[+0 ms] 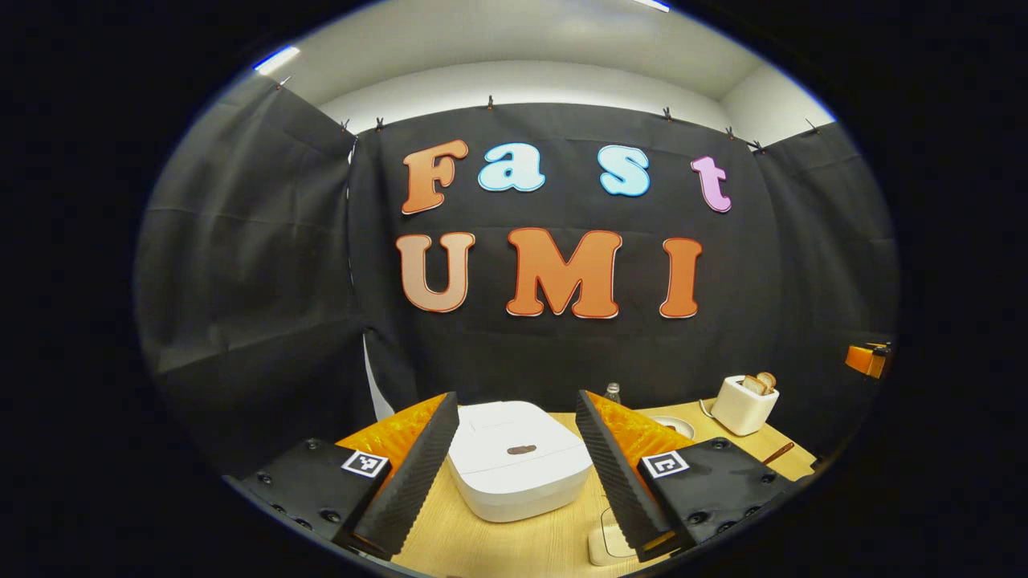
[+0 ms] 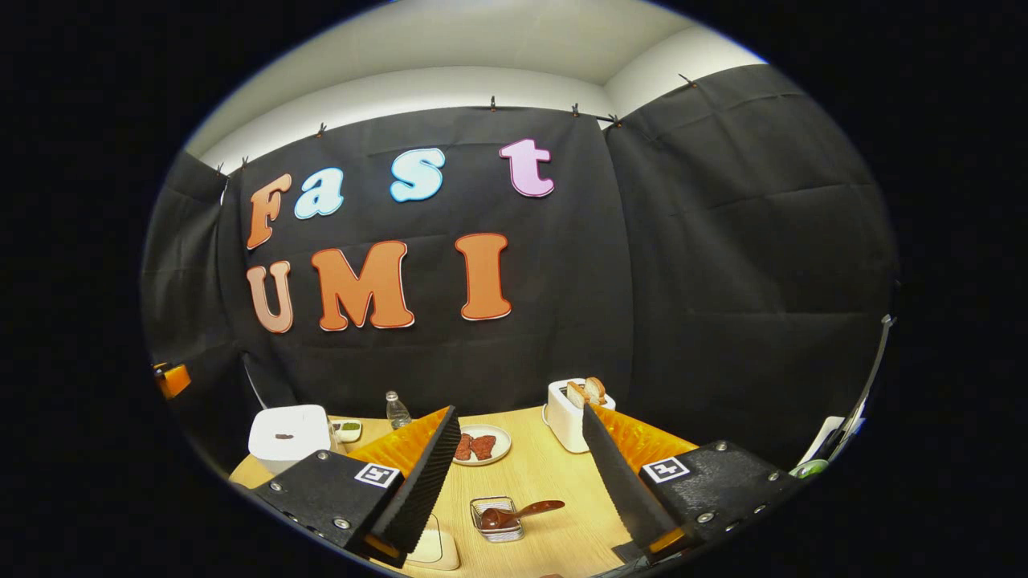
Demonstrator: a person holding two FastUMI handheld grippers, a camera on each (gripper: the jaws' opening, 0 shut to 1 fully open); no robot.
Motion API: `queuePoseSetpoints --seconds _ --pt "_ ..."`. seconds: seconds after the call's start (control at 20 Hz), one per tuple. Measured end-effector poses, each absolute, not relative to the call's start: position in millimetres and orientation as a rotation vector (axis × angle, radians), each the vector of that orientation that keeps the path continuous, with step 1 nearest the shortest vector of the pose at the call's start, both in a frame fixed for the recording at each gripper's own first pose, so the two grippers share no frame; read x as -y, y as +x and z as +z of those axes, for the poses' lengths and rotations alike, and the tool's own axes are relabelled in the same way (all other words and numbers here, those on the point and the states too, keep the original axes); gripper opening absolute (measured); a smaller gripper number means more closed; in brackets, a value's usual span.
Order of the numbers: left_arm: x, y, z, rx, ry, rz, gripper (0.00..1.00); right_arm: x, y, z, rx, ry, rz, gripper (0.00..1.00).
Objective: Close the left gripper, press the button to open the rice cooker; take a wooden spoon from the chopstick holder with the right hand, scoop a spoonful of rice and pour it into the rice cooker, then put the wooden spoon back into the chopstick holder.
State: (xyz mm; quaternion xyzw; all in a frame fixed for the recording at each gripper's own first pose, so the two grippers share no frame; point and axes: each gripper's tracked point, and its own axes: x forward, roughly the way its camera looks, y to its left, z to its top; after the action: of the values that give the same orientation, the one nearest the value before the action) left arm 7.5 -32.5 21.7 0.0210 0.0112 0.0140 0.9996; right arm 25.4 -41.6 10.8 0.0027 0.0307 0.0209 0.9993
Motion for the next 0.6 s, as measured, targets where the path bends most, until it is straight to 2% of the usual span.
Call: queuePoseSetpoints --seconds 0.1,0.25,0.3,0.5,0.55,0.6 --pt "32 8 25 -0.014 0.051 0.028 0.99 40 26 12 -0.061 -0.001 0.044 0.94" --pt "36 10 24 -0.017 0.073 0.015 0.57 38 25 10 -0.069 0.001 0.049 0.94" --pt "37 11 24 -0.020 0.072 0.009 0.54 39 25 10 -0.070 0.001 0.048 0.94" --pt "43 16 14 -0.051 0.044 -0.012 0.56 42 25 10 -0.067 0.014 0.031 0.94" --pt "41 17 11 -0.053 0.050 -0.011 0.54 41 24 8 -0.071 0.018 0.032 0.94" --pt "31 17 18 -0.049 0.059 0.042 0.54 41 25 6 -0.074 0.019 0.031 0.94"
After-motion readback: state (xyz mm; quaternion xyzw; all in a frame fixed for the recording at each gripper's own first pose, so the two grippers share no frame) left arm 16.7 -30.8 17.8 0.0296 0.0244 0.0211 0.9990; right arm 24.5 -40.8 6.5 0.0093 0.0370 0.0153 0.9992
